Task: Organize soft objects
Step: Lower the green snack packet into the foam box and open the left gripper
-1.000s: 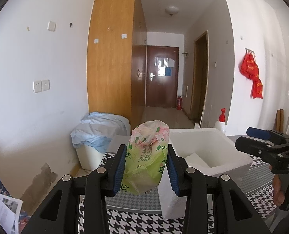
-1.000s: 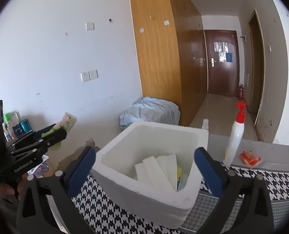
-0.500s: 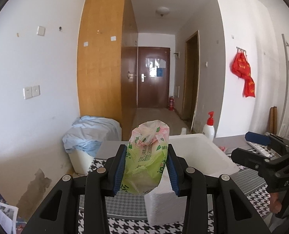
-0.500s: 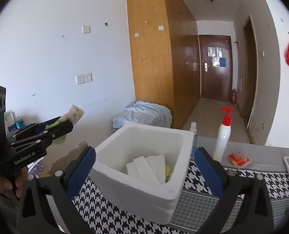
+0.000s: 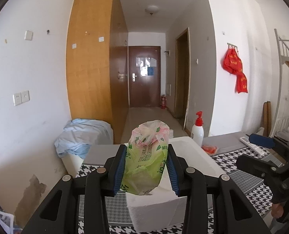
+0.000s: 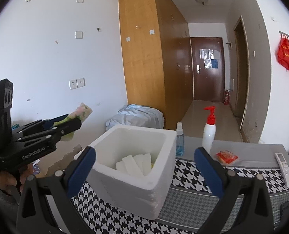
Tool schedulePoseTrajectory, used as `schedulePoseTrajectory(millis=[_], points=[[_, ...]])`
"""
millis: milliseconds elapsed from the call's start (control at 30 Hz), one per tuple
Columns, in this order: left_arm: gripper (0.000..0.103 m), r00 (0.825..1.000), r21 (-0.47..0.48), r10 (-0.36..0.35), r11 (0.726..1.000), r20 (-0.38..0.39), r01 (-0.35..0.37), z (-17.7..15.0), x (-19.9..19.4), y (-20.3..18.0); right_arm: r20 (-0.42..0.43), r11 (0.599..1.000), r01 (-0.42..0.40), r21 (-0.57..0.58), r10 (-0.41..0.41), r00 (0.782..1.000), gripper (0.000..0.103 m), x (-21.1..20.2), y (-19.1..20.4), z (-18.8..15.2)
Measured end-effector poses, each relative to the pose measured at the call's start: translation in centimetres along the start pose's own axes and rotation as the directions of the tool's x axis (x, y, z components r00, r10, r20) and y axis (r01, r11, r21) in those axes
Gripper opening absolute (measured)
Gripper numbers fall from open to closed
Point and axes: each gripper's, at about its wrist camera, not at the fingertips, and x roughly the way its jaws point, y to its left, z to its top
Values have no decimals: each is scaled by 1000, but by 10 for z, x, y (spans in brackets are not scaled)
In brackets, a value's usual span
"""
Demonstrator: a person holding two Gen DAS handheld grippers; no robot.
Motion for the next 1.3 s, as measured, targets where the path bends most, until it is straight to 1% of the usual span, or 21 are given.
schedulePoseTrajectory(millis=[367,700,1133,1300], points=[[41,999,15,-35,999,-18,35,3,15,-11,12,999,47,8,-48,999,102,-15,-15,-6],[41,997,21,-67,997,-47,68,5,34,-21,2,995,96,33,-96,995,102,-19,-31,-11],[41,993,31,-86,996,-82,89,4,54,-35,-3,990,129,56,-129,992,102,-25,-48,-16],[44,993,30,-75,997,-89,78,4,63,-35,-6,987,146,73,-146,989,102,-26,-55,-18]])
